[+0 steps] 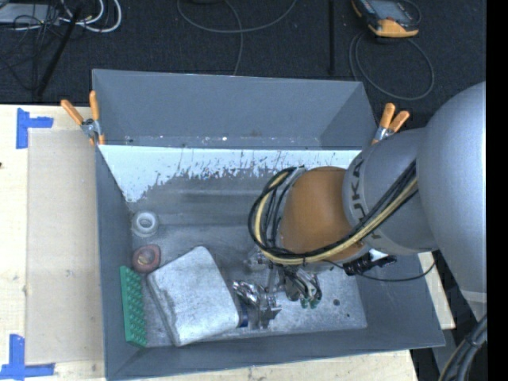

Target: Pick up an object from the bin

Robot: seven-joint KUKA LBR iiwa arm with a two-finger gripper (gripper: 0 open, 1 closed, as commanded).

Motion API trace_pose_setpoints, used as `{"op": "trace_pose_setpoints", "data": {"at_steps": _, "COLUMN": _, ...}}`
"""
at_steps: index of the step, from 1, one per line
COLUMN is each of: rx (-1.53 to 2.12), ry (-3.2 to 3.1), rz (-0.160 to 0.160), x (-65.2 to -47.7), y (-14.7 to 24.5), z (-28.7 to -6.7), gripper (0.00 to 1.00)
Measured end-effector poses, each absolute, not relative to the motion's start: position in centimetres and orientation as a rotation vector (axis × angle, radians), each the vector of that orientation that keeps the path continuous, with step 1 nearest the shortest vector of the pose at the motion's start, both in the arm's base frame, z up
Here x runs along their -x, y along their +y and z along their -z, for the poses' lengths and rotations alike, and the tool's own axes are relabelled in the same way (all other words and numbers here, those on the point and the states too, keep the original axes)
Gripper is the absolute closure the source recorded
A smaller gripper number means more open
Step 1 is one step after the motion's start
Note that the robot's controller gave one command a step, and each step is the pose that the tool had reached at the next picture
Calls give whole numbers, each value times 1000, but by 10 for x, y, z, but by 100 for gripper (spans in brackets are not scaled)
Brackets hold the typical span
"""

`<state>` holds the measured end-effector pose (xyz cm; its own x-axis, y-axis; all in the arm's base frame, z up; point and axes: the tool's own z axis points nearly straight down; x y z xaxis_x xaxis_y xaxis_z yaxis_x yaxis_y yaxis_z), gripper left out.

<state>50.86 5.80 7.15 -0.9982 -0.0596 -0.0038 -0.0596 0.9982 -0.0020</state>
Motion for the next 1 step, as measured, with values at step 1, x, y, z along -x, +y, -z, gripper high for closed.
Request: {"op": "trace_pose_setpoints", "data": {"at_steps": 1, "rx": 13, "ry": 3142, "rz": 3, "x": -511, "y": 66, "z": -71, "gripper": 0}}
